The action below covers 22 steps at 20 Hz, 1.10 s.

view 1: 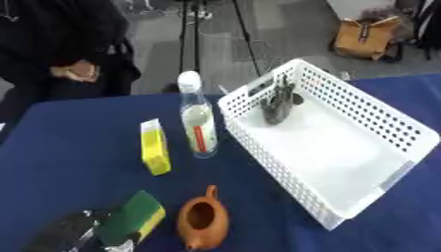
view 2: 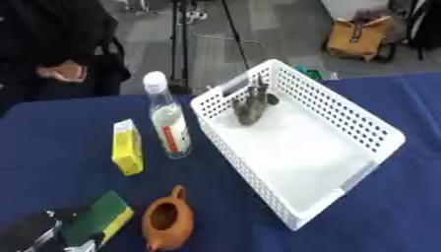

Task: Pick up objects on the table and place them in the box.

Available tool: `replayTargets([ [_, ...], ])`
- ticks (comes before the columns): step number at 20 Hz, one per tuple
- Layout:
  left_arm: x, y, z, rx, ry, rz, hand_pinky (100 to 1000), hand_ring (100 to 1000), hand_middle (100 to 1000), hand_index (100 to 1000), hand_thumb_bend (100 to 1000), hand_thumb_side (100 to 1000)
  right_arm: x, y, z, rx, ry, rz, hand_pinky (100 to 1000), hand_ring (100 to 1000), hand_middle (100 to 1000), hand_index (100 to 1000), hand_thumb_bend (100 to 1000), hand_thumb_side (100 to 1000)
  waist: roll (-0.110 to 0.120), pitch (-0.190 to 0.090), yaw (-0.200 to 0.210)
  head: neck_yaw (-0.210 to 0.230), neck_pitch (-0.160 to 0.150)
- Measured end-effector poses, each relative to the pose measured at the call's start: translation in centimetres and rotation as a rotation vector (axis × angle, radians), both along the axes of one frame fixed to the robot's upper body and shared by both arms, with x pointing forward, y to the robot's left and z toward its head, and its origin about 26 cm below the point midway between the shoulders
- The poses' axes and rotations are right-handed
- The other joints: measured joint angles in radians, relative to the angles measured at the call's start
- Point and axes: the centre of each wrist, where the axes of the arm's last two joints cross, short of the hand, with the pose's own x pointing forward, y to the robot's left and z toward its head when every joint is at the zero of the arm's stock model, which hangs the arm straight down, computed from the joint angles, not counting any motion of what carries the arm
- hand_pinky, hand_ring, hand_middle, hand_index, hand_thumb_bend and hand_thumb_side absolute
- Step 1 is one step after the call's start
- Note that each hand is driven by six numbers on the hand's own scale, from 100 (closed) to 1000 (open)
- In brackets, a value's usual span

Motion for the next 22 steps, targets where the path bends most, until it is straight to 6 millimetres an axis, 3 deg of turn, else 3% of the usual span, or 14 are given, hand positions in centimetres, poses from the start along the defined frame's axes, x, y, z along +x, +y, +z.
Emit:
replayTargets([
  [4,0.07,-0.10,0.10,0.016,-0.022,-0.009,450,383,547,855,266,861,0.00,0.00,0.00,0.002,-0.003,-0.001,618,541,489,566,100,564,0.001,0.001,-0.002,0.000,-0.001],
  [7,0.09,-0.20,0.10,0.035,-0.044,-0.011,451,386,550,854,271,862,0.00,0.00,0.00,0.004,-0.004,0.001,618,541,489,566,100,564,0.001,0.002,-0.003,0.000,-0.001],
  [8,0.11,-0.21,0.14,0.041,-0.051,-0.010,547,486,658,939,375,922,0.00,0.00,0.00,0.005,-0.005,0.002,618,541,490,565,100,564,0.001,0.002,-0.003,0.000,-0.001],
  [9,0.10,-0.27,0.07,0.043,-0.049,-0.013,547,486,658,939,375,922,0.00,0.00,0.00,0.005,-0.005,0.002,618,541,490,565,100,564,0.001,0.003,-0.004,0.001,-0.001],
  [10,0.09,-0.32,0.02,0.044,-0.043,-0.017,594,555,747,1000,437,978,0.00,0.00,0.00,0.005,-0.005,0.002,618,541,489,565,100,564,0.001,0.005,-0.005,0.001,-0.001],
  [12,0.12,-0.37,-0.20,0.044,-0.012,-0.026,662,702,851,1000,505,1000,0.00,0.00,0.00,0.006,-0.005,0.004,618,540,489,565,100,564,0.001,0.005,-0.006,0.002,-0.001],
  [13,0.17,-0.39,-0.14,0.040,0.003,-0.031,662,702,851,1000,505,1000,0.00,-0.01,0.00,0.007,-0.005,0.004,618,540,489,565,100,564,0.002,0.005,-0.006,0.003,-0.001],
  [14,0.27,-0.42,-0.03,0.036,0.020,-0.036,715,800,909,1000,552,1000,0.00,-0.01,0.00,0.007,-0.006,0.004,617,540,488,563,100,564,0.003,0.005,-0.006,0.003,-0.001],
  [15,0.34,-0.44,0.06,0.029,0.038,-0.041,715,800,909,1000,552,1000,0.00,-0.01,0.00,0.007,-0.006,0.004,617,540,488,563,100,564,0.004,0.005,-0.006,0.003,-0.001],
  [16,0.41,-0.44,0.20,0.018,0.056,-0.045,741,839,927,1000,672,1000,0.00,-0.01,0.00,0.007,-0.006,0.004,617,539,487,563,100,565,0.004,0.005,-0.006,0.004,-0.001],
  [18,0.50,-0.38,0.40,-0.003,0.082,-0.041,754,863,933,1000,725,1000,0.00,-0.01,0.00,0.007,-0.006,0.005,616,539,487,563,100,565,0.004,0.005,-0.006,0.004,-0.001],
  [22,0.59,-0.42,0.66,-0.031,0.106,-0.027,791,917,946,1000,751,1000,0.00,-0.01,0.00,0.007,-0.005,0.006,616,538,487,562,100,565,0.005,0.005,-0.006,0.005,-0.001],
])
